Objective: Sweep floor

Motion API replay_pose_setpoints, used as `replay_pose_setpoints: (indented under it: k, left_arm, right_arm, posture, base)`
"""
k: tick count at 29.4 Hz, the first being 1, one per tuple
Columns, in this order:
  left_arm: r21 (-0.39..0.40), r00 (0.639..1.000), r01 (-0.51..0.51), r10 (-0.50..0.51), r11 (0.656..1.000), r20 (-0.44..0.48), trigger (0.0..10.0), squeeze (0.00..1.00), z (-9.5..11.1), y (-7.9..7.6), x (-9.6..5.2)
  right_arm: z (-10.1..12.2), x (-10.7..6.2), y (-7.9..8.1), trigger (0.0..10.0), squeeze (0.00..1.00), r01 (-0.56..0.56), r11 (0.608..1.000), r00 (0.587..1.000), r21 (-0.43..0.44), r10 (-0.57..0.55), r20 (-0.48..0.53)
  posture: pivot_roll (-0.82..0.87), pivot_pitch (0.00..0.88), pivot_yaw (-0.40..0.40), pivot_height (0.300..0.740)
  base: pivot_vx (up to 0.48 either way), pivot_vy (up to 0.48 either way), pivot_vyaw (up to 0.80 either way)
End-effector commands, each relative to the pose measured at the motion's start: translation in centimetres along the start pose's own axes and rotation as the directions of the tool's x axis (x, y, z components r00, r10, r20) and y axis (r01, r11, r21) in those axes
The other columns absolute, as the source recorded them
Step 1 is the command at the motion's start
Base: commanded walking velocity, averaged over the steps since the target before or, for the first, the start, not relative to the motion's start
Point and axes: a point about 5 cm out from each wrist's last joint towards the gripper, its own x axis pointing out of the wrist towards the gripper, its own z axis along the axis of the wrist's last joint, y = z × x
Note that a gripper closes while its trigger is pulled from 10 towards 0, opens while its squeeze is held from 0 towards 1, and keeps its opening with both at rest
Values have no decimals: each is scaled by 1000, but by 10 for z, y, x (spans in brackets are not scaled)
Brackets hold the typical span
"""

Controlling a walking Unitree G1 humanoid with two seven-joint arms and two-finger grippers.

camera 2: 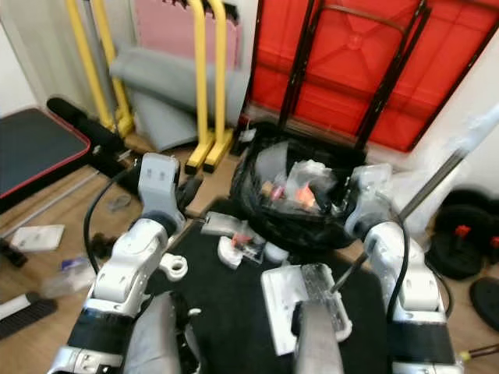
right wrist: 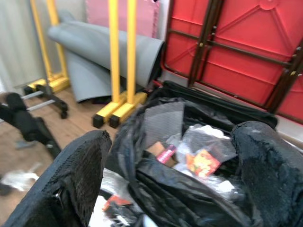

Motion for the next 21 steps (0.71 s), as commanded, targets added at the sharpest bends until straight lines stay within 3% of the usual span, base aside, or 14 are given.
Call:
replay_pose_setpoints:
  k: [1,2,3,5,6,12,13,21]
  left_arm:
    - [0,997,71,-71,997,-9,10000,0,-2,-7,0]
    - [-1,997,73,-73,997,-8,10000,0,-2,-7,0]
    - [-2,997,75,-75,997,-5,3765,0,-2,-7,0]
    - [-2,997,76,-76,997,-3,3765,0,-2,-8,-1]
    - [1,996,87,-87,996,6,0,0,-1,-8,-1]
    - [5,996,88,-88,996,11,0,0,0,-9,-2]
    - [6,997,80,-80,997,4,10000,0,-1,-8,-2]
    - [9,997,78,-78,997,-3,10000,0,-2,-8,-2]
  right_arm:
    - [-1,-1,-9,10000,0,39,999,999,-10,-39,-5]
    - [-1,-1,-10,10000,0,45,999,999,-12,-45,-6]
    - [-1,-1,-11,10000,0,51,999,999,-13,-51,-7]
    - [-1,-1,-12,10000,0,55,998,998,-14,-55,-7]
    - [-1,-1,-12,10000,0,58,998,998,-14,-58,-7]
    - [-2,-1,-13,10000,0,62,998,998,-14,-62,-7]
    - [-2,-1,-13,10000,0,64,998,998,-16,-64,-8]
    - [-6,-1,-17,10000,0,83,996,996,-38,-84,-19]
  posture:
    - [-160,18,-147,505]
    - [-161,19,-148,500]
    - [-161,19,-148,495]
    - [-160,20,-148,490]
    - [-160,20,-148,485]
    - [-160,20,-148,470]
    - [-159,19,-147,465]
    - [-157,14,-149,445]
  base:
    - [0,0,0]
    - [0,0,0]
    - [0,0,0]
    - [0,0,0]
    - [0,0,0]
    - [0,0,0]
    - [0,0,0]
    - [0,0,0]
